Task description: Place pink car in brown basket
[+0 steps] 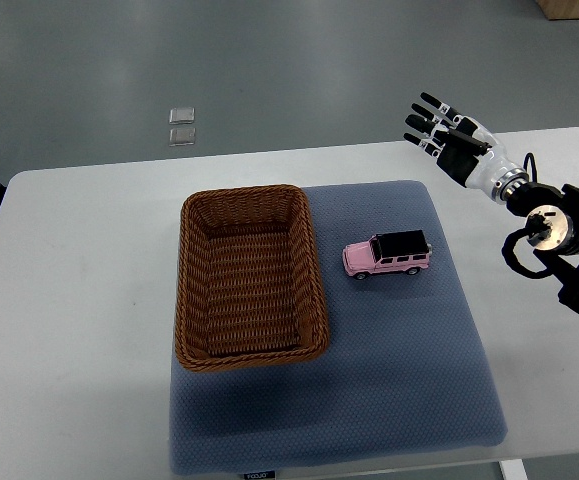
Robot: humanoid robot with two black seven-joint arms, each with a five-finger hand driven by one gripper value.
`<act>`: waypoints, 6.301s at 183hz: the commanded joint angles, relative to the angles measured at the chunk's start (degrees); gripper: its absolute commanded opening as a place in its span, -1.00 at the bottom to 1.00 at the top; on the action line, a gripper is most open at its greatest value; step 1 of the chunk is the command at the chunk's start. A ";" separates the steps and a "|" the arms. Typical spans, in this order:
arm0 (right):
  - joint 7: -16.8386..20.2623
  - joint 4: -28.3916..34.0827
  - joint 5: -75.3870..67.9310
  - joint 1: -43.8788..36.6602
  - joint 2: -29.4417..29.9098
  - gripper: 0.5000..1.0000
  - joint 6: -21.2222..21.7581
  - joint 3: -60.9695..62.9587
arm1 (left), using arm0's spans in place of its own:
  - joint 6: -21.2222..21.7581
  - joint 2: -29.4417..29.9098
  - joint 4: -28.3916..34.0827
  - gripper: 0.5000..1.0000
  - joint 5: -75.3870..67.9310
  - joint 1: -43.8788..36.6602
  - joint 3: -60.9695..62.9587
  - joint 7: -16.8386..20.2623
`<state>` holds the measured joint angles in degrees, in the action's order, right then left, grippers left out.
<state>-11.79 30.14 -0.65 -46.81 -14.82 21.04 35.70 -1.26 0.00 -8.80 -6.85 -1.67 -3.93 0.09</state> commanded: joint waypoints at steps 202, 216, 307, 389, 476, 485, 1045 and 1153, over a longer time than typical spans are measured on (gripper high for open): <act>-11.94 15.74 71.13 0.05 -8.12 0.69 0.76 -2.12 | -0.06 0.00 -0.16 1.00 0.00 0.44 0.15 0.44; -12.38 16.27 74.12 -0.39 -9.44 0.69 -0.21 -3.35 | -0.06 0.00 -0.16 1.00 0.00 0.44 0.15 0.44; -13.26 21.46 81.86 -4.43 -15.59 0.69 -6.10 -17.59 | -0.06 0.00 -0.16 1.00 0.00 0.44 0.15 0.44; -12.56 21.10 82.39 -3.11 -14.62 0.69 -13.30 -20.84 | -0.06 0.00 -0.16 1.00 0.00 0.44 0.15 0.44; -12.29 19.52 82.48 -1.01 -12.60 0.61 -16.99 -21.02 | -0.06 0.00 -0.16 1.00 0.00 0.44 0.15 0.44; -12.29 19.52 82.48 -0.92 -12.52 0.59 -17.87 -21.11 | -0.06 0.00 -0.16 1.00 0.00 0.44 0.15 0.44; 1.94 6.07 28.16 -2.85 2.78 0.65 -17.08 -5.73 | -0.06 0.00 -0.16 1.00 0.00 0.44 0.15 0.44; 4.05 3.97 -1.20 -0.83 2.51 0.65 -12.51 -2.04 | -0.06 0.00 -0.16 1.00 0.00 0.44 0.15 0.44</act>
<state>-6.90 34.24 -1.75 -48.10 -12.27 8.73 33.65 -1.33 0.00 -8.95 -6.86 -1.23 -3.78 0.53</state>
